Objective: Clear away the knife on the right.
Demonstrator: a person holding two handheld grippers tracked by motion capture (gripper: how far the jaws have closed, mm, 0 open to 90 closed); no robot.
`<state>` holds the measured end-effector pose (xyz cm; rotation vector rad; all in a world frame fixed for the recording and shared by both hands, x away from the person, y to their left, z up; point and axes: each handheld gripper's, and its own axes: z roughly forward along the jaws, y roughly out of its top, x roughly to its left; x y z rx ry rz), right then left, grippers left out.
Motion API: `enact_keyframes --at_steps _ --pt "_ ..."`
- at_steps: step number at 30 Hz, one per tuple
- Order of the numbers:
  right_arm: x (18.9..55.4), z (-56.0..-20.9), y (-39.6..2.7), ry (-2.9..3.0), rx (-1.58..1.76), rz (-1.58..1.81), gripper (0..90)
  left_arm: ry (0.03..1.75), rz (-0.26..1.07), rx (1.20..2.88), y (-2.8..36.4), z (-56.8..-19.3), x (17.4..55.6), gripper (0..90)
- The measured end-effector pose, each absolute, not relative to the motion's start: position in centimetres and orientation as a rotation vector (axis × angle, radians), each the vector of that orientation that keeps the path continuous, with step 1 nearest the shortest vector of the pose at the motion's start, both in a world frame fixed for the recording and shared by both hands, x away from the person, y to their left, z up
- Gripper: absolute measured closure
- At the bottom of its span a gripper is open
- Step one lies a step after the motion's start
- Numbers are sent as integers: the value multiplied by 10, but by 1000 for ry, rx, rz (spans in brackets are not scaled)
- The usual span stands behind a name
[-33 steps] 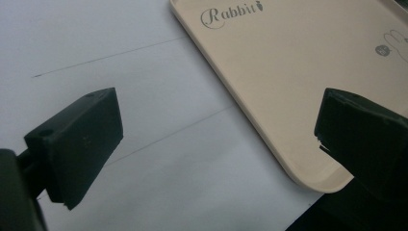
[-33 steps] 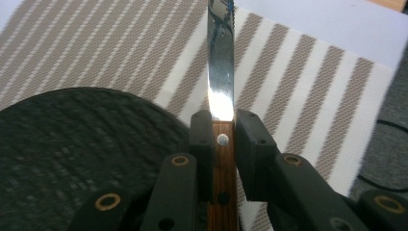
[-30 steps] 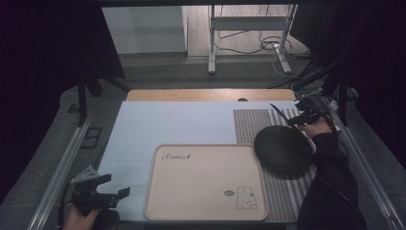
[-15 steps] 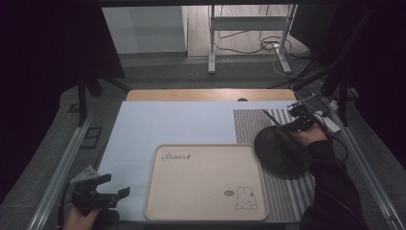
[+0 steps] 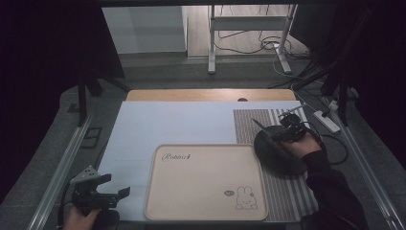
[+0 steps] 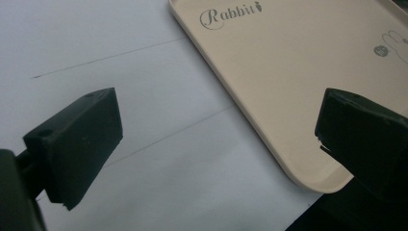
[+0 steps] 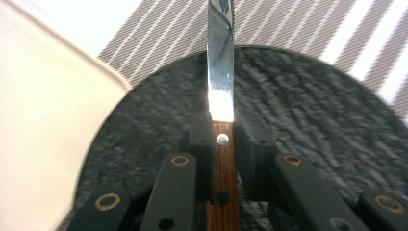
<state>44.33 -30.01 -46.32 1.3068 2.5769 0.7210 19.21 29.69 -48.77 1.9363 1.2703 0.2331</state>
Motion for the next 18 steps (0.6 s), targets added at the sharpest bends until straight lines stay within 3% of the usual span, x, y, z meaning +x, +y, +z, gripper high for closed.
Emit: enact_keyframes --at_steps 18 --pt "394 -471 -261 2704 1169 746 775 1269 237 1946 296 -488 192 25"
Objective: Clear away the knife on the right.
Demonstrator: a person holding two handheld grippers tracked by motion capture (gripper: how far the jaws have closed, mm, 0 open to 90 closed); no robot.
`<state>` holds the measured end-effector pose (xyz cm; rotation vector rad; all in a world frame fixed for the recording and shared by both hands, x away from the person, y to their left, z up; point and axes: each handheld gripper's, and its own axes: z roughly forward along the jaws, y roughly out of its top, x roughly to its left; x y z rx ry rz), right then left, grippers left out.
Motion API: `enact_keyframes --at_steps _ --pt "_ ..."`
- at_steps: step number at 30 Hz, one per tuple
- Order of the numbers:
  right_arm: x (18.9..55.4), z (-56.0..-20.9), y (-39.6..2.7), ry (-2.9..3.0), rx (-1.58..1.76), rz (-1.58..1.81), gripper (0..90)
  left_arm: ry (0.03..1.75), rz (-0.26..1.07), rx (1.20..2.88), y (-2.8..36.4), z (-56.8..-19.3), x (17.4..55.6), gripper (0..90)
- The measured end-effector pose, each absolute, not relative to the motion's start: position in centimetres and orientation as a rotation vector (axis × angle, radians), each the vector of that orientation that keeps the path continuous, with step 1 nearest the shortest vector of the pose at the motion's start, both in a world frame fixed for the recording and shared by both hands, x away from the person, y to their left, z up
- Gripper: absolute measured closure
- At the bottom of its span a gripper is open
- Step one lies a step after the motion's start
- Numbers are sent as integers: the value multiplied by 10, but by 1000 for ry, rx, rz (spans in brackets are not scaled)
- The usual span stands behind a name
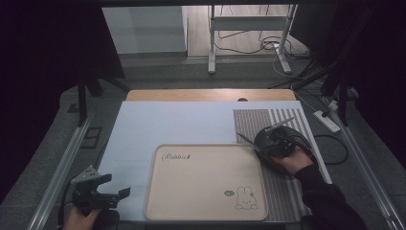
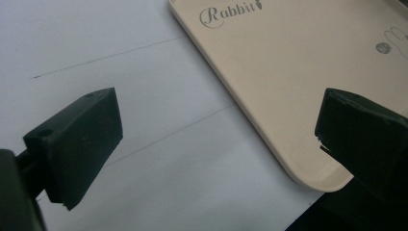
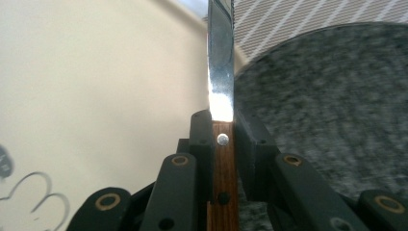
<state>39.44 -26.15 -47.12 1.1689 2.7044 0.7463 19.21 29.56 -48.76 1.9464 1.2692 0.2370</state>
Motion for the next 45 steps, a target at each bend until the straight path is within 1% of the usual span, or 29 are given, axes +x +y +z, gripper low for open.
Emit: enact_keyframes --at_steps 14,23,30,40,43,44,45 --pt "352 -472 -226 2770 1034 773 775 1273 238 1952 295 -488 193 25" --pt "335 -475 -202 2801 995 794 775 1274 239 1955 295 -488 193 26" --pt "328 -483 -187 2819 990 778 774 1271 241 1958 294 -488 193 26" --pt "325 -499 -179 2857 959 663 764 1271 242 1961 294 -488 193 27" --pt "326 -494 -181 2860 964 710 711 1273 242 1964 294 -488 193 27" --pt "327 -490 -182 2856 960 733 709 1273 241 1963 294 -488 193 27" --pt "328 -486 -182 2855 949 753 726 1273 241 1961 294 -488 193 27"
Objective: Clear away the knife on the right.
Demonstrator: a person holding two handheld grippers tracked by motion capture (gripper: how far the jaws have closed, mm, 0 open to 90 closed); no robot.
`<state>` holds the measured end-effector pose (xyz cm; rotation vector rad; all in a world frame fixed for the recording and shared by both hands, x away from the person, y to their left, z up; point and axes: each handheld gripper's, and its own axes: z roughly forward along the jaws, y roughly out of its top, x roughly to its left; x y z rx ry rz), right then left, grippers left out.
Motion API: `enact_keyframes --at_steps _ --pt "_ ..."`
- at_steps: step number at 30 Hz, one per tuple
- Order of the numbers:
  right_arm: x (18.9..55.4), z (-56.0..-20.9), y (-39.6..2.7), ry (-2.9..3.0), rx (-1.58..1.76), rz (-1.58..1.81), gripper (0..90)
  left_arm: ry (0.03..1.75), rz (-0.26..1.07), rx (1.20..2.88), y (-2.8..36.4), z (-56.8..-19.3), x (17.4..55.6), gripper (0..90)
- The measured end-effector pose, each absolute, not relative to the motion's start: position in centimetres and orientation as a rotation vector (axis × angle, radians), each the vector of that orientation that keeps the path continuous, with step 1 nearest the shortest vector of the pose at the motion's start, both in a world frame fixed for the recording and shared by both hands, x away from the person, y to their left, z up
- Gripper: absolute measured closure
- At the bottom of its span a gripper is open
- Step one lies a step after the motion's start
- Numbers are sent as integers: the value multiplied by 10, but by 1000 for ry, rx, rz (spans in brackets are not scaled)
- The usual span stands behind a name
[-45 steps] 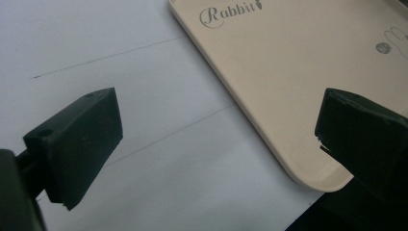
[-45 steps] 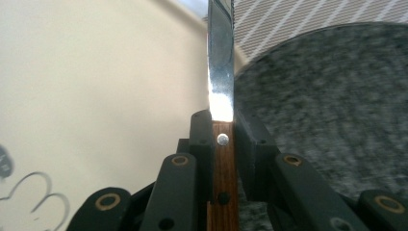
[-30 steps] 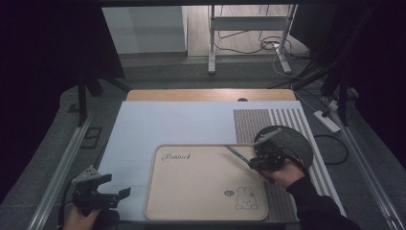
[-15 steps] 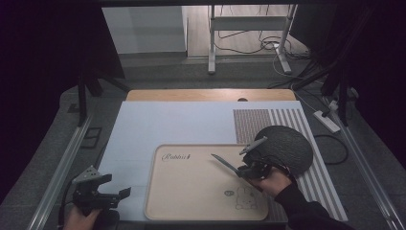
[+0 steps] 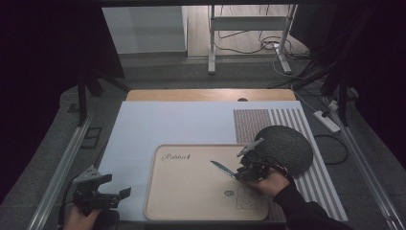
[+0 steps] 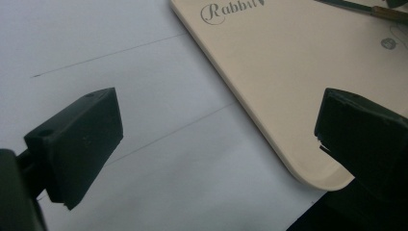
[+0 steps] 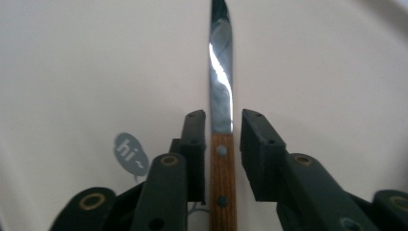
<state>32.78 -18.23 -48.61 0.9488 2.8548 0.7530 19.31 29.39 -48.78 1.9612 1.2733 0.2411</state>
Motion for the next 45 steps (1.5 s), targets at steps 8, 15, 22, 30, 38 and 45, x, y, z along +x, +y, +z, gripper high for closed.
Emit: enact_keyframes --at_steps 8,15,22,30,38,45 --pt "324 -487 -152 2945 701 680 894 1274 242 1962 294 -488 193 28" --pt "332 -499 -157 2968 743 605 894 1274 242 1964 294 -488 193 28" --pt "335 -499 -180 2961 830 626 895 1276 244 1965 294 -488 193 28" --pt "338 -498 -205 2933 929 636 895 1278 244 1964 294 -488 193 28" --pt "335 -497 -216 2915 958 618 894 1277 244 1968 293 -488 194 28" --pt "332 -496 -222 2913 976 623 894 1277 244 1970 293 -488 194 28"
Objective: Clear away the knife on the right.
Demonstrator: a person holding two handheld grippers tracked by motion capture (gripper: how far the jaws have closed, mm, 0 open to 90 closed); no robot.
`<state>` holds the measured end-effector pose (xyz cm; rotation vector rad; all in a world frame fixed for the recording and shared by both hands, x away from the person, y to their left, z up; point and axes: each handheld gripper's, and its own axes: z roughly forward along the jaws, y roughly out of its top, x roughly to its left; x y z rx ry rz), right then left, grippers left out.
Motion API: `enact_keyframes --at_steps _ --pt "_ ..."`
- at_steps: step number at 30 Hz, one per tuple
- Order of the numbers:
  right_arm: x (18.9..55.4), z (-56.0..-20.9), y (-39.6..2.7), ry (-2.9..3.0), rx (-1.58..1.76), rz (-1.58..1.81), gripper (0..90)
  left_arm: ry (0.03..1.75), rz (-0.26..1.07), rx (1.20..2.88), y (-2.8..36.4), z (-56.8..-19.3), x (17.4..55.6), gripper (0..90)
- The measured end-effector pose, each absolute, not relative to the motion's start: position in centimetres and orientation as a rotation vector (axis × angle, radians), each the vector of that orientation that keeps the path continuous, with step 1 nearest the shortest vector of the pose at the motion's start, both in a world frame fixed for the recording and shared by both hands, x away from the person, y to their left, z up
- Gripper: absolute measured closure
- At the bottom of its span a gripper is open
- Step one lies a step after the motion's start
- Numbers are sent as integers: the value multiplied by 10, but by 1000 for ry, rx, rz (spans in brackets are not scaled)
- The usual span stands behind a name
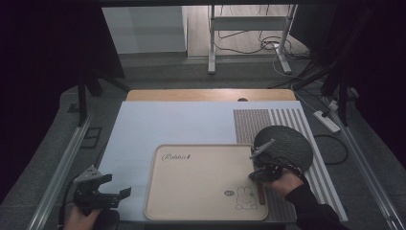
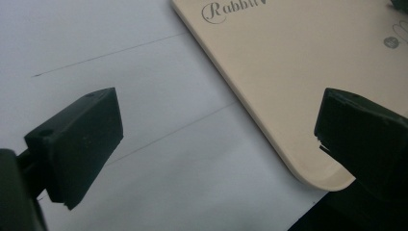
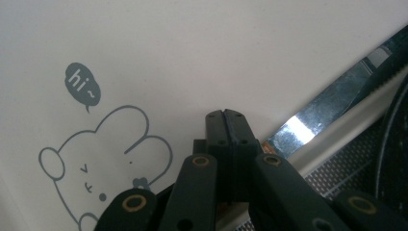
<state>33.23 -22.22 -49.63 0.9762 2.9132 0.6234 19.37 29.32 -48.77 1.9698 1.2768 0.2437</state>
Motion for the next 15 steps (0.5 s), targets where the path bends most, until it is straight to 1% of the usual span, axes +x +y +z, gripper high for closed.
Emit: enact_keyframes --at_steps 3,4,9,15 --pt "332 -496 -223 2913 974 629 891 1277 244 1971 293 -488 194 28" --pt "332 -496 -223 2915 976 631 876 1276 244 1971 293 -488 194 28" --pt "332 -494 -223 2905 996 675 786 1275 244 1972 293 -488 194 28" --pt "332 -490 -220 2880 982 743 633 1274 244 1973 293 -488 194 29"
